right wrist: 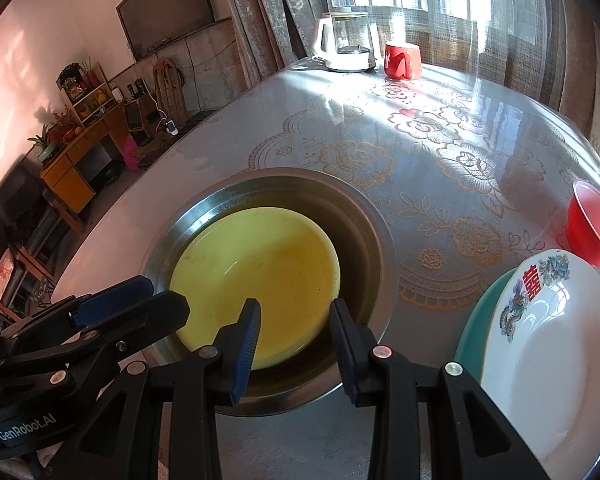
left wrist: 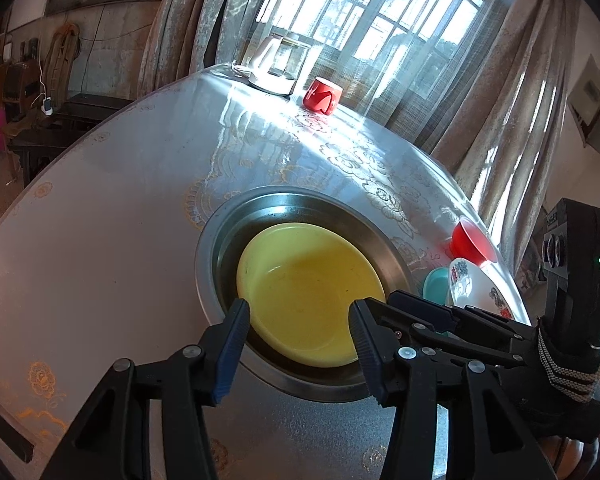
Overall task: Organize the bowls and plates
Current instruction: 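Open the left gripper and withdraw from the yellow bowl, then move the left gripper to the red plastic bowl beside the plate stack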
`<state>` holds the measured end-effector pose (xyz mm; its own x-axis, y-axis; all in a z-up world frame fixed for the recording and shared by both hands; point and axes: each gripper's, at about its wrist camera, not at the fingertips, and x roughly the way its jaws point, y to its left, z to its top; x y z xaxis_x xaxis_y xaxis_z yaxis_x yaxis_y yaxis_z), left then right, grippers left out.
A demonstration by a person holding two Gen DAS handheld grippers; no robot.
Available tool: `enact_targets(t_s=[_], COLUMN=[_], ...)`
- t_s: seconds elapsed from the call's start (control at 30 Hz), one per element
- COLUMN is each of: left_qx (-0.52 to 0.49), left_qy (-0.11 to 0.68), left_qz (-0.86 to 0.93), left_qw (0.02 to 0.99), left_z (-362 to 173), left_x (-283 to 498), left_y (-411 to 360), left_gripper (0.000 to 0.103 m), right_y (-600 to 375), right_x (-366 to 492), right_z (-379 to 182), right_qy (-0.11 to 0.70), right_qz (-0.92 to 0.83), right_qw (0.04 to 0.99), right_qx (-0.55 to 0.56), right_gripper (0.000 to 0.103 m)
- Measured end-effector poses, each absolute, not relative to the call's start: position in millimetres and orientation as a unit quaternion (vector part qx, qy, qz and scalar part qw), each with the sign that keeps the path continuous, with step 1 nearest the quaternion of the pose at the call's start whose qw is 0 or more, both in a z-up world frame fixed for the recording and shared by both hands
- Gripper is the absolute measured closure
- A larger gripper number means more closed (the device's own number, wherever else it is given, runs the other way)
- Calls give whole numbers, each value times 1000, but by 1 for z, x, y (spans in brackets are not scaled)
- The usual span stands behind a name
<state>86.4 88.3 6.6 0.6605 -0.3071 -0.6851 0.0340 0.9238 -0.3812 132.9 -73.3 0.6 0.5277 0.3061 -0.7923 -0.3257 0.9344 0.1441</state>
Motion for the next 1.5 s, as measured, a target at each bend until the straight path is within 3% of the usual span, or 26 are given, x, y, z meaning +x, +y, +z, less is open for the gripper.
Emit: enact_targets(t_s=[0.9,1.5], left_qx=[-113,-51], left_qy=[386,377], left_qz=[-92,-144], left_qw=[911,914], left_z=[17,32], left_x=[77,77], left_y=[65,10], left_gripper=[50,50], right_y=[-115,-199], right_x=[112,97], right_z=[17,31], right_qy=[415,381], right_qz=[182,121], right_qw=[887,901], right_qx=[85,169], right_gripper=[57,50])
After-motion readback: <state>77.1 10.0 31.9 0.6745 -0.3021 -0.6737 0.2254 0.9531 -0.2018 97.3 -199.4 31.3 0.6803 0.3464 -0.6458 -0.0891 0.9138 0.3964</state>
